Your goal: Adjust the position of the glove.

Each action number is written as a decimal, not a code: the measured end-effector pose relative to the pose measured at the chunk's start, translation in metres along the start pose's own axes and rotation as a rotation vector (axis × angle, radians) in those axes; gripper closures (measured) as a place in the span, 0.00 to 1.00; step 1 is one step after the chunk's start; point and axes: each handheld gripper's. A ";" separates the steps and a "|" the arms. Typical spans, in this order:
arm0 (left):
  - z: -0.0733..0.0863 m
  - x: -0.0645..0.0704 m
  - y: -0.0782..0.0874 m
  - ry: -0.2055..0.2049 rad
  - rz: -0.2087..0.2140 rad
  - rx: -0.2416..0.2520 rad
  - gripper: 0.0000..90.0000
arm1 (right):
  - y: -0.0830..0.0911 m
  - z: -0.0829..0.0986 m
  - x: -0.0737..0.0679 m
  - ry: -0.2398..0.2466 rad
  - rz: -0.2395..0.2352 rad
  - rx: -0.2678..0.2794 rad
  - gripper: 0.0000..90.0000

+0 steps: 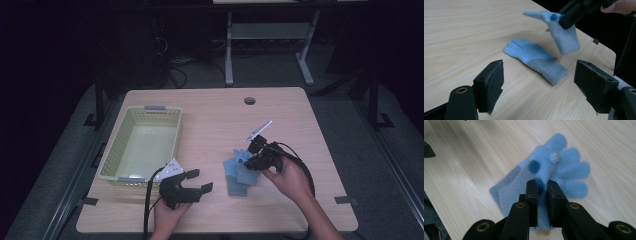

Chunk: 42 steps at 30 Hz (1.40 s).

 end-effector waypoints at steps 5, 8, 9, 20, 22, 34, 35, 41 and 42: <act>0.000 0.000 0.000 0.001 0.001 0.002 0.26 | -0.011 -0.003 -0.009 0.018 -0.022 -0.023 0.89; -0.001 0.000 0.000 -0.002 0.002 -0.003 0.26 | -0.017 -0.005 -0.014 0.034 -0.040 -0.031 0.89; -0.001 0.000 0.000 -0.002 0.002 -0.003 0.26 | -0.018 -0.005 -0.016 0.037 -0.039 -0.033 0.89; 0.000 0.000 0.000 0.003 0.006 0.001 0.26 | -0.032 -0.008 -0.022 0.072 -0.030 -0.073 0.88; 0.000 0.000 -0.001 0.004 0.006 0.004 0.26 | -0.032 -0.008 -0.022 0.072 -0.029 -0.072 0.88; 0.000 0.001 -0.001 0.007 0.009 -0.002 0.26 | -0.041 -0.007 -0.021 0.079 -0.013 -0.087 0.86; 0.000 0.001 -0.001 0.007 0.009 -0.002 0.26 | -0.041 -0.007 -0.021 0.079 -0.013 -0.087 0.86; 0.000 0.002 -0.002 0.002 0.011 -0.002 0.26 | -0.047 -0.009 -0.021 0.083 0.006 -0.097 0.84; 0.000 0.002 -0.002 0.002 0.011 -0.002 0.26 | -0.047 -0.009 -0.021 0.083 0.006 -0.097 0.84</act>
Point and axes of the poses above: each handheld gripper's, and its own axes: y roughly backward along the jaws, z roughly out of its underside, x roughly to its right, and after that the axes turned 1 degree about -x, right-handed
